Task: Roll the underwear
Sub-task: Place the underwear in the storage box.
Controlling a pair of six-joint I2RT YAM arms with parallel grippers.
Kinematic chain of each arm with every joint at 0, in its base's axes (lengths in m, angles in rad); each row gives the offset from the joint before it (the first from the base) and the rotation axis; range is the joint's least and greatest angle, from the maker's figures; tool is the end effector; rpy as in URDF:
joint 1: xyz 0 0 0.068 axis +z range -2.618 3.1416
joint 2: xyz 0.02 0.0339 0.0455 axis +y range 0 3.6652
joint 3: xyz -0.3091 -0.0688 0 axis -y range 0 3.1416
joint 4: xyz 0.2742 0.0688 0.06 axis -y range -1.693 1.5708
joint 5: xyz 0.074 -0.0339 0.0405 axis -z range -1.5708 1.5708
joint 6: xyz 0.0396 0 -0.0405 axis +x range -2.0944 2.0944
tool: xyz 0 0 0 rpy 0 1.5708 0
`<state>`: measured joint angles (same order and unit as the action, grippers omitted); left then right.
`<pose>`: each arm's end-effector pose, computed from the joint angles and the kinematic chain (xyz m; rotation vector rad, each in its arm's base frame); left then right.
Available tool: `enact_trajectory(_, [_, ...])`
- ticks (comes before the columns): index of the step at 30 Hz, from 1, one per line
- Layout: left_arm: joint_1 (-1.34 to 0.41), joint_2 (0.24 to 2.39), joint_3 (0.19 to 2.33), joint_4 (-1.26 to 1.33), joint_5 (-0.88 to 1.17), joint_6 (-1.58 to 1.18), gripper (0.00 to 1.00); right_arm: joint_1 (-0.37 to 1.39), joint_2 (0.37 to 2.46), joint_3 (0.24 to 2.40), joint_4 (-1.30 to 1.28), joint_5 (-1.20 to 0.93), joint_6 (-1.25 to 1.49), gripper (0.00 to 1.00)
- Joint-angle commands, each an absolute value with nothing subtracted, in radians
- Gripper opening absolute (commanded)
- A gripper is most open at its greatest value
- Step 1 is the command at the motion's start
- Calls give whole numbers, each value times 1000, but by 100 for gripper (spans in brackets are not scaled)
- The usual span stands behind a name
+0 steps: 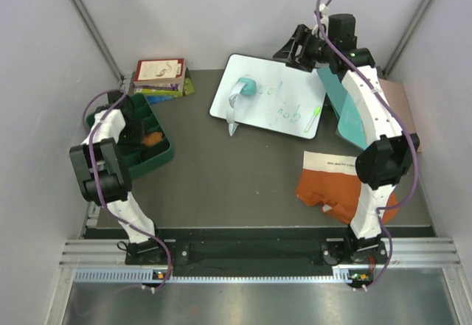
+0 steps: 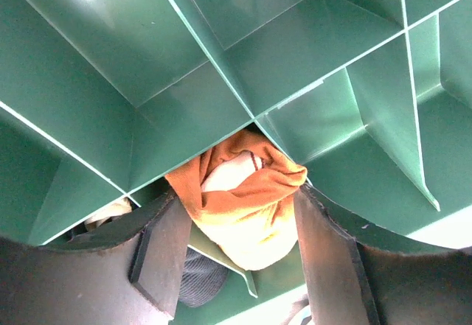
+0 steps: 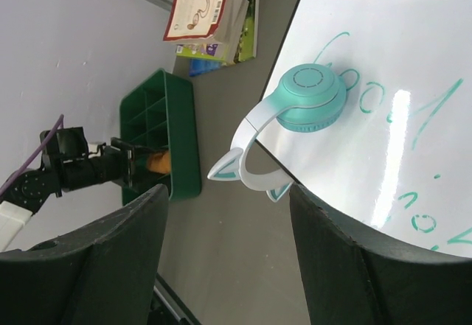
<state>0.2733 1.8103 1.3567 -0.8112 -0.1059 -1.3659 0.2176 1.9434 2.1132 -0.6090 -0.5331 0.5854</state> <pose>0.3843 0.1121 0.2394 -2.0798 1.9106 -0.0984 0.4746 0.1255 0.4609 0.0256 2.1013 1.0343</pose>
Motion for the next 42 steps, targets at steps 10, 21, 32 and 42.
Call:
enact_trajectory(10, [301,1741,1356,-911,-196,-1339,70,206,1856,2068,-541,-568,577,66])
enact_trajectory(21, [301,1675,1379,-916,-137,-1336,67,206,1850,2054,-534,-572,578,66])
enact_trajectory(32, [299,1663,1374,-859,-104,-1312,32,206,1844,2033,-525,-574,581,66])
enact_trajectory(42, [293,1741,1325,-787,-132,-1258,23,206,1835,2020,-525,-568,584,66])
